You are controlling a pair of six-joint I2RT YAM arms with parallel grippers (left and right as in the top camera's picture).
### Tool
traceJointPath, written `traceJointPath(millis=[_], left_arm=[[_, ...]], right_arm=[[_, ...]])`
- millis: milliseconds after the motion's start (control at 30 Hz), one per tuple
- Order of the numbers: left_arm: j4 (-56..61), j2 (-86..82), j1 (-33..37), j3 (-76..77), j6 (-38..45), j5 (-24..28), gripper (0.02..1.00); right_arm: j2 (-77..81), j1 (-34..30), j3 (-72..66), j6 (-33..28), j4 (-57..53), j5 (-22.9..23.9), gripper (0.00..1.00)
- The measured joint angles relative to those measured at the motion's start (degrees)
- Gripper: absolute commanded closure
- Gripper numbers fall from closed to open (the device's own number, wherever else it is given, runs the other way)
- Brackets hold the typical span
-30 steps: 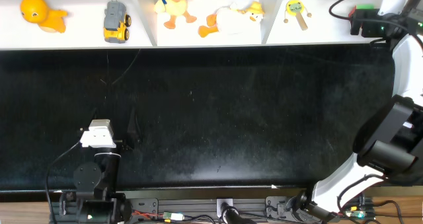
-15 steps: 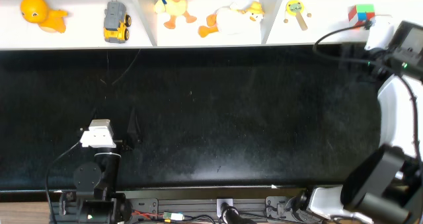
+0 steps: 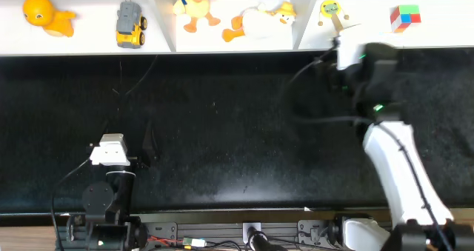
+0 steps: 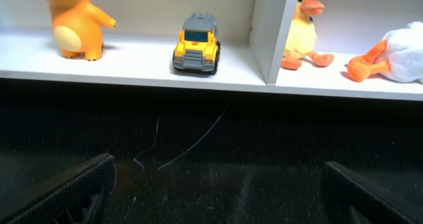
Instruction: Store Toys
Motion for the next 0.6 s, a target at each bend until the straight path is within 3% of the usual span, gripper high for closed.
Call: traceJointPath(millis=[200,433,600], left_arm=[[0.00,0.00,0.00,0.00,0.02,0.00,0.020],[0.02,0.00,0.00,0.00,0.02,0.00,0.020],[0.00,0.00,0.00,0.00,0.02,-0.02,0.020]], right_arm=[[-9.35,10.01,-10.88,8.11,9.90,7.02,0.005],[-22.97,10.80,-26.08,17.79,16.68,9.73,0.005],[-35.30,10.73,-35.98,20.24,21.27,10.16,0.005]])
